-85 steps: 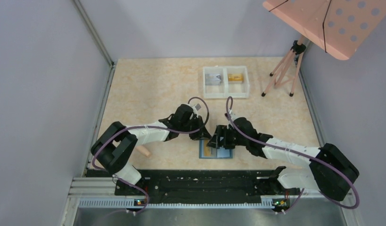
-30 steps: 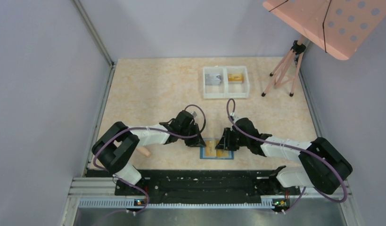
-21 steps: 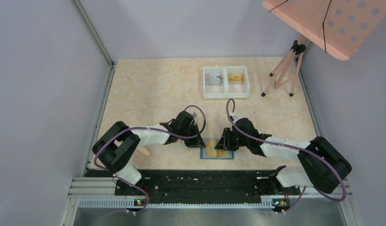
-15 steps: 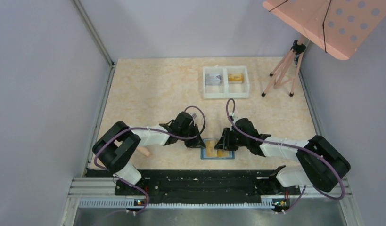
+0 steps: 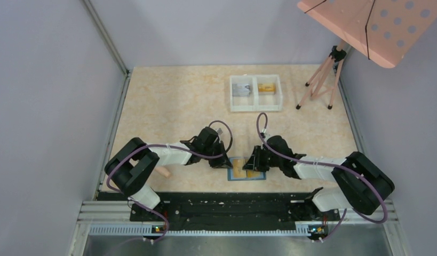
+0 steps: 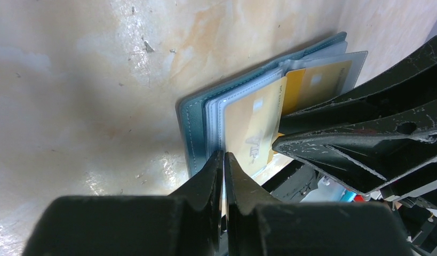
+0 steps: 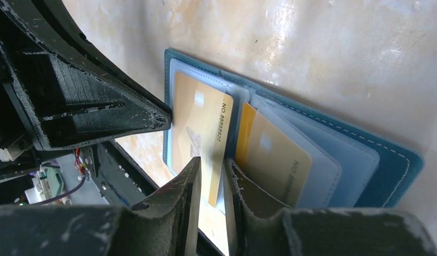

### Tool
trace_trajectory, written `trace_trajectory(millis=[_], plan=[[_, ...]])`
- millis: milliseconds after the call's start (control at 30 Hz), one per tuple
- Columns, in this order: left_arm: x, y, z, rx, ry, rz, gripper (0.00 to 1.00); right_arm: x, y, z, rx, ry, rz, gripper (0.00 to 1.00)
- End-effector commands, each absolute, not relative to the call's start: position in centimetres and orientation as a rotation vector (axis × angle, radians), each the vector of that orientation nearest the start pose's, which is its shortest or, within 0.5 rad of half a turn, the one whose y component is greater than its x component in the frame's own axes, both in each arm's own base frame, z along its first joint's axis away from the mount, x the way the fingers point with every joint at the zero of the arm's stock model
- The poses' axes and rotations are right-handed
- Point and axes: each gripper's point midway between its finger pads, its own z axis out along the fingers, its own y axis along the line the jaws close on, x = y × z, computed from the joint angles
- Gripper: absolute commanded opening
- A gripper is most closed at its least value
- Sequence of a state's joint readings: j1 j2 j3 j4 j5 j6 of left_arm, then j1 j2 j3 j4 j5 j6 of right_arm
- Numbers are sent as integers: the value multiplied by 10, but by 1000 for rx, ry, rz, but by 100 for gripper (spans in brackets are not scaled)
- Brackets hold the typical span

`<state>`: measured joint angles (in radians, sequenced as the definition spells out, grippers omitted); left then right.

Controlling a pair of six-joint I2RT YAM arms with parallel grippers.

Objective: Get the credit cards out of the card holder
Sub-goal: Remove the credit card from the card holder.

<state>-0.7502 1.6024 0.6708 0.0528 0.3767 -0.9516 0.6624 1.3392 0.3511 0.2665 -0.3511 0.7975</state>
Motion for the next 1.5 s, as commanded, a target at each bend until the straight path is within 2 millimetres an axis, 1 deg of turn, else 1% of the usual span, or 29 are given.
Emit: trace_trajectory(millis=[0, 67, 167, 233, 333, 433, 600, 700, 767, 900, 1000, 1133, 1233, 1300, 1333, 1467], plan=[[187, -302, 20, -93, 2783, -1048, 9, 183, 253, 25, -8, 2501, 1123, 20], [186, -302, 19, -92, 2788, -1044, 9, 184, 253, 25, -1, 2498, 1129, 13], [187, -299, 15, -100, 2804, -1010, 9, 185, 250, 27, -4, 2485, 1129, 0], [183, -294, 10, -105, 2842, -962, 8, 187, 247, 33, -19, 2464, 1131, 0], [183, -291, 6, -112, 2868, -920, 8, 191, 242, 43, -30, 2428, 1142, 0], [183, -289, 6, -115, 2875, -903, 8, 193, 237, 49, -23, 2416, 1145, 0], [181, -287, 0, -123, 2897, -883, 7, 194, 225, 50, -6, 2439, 1108, 0], [180, -286, -1, -128, 2901, -877, 7, 194, 217, 50, -5, 2457, 1088, 0], [182, -288, 3, -122, 2889, -888, 8, 194, 214, 54, -8, 2454, 1089, 0], [185, -294, 17, -97, 2855, -939, 11, 195, 210, 65, -25, 2445, 1091, 0], [187, -302, 33, -68, 2822, -1004, 15, 194, 205, 72, -27, 2450, 1092, 0], [194, -314, 61, -10, 2749, -1098, 26, 198, 194, 84, -29, 2442, 1057, 0], [199, -321, 79, 52, 2692, -1144, 35, 199, 191, 95, -54, 2435, 1049, 0], [203, -323, 89, 100, 2659, -1145, 42, 198, 192, 104, -88, 2421, 1062, 0], [204, -324, 93, 122, 2649, -1142, 43, 198, 193, 109, -105, 2410, 1077, 0], [208, -328, 116, 241, 2578, -1165, 51, 188, 206, 132, -244, 2344, 1206, 0]])
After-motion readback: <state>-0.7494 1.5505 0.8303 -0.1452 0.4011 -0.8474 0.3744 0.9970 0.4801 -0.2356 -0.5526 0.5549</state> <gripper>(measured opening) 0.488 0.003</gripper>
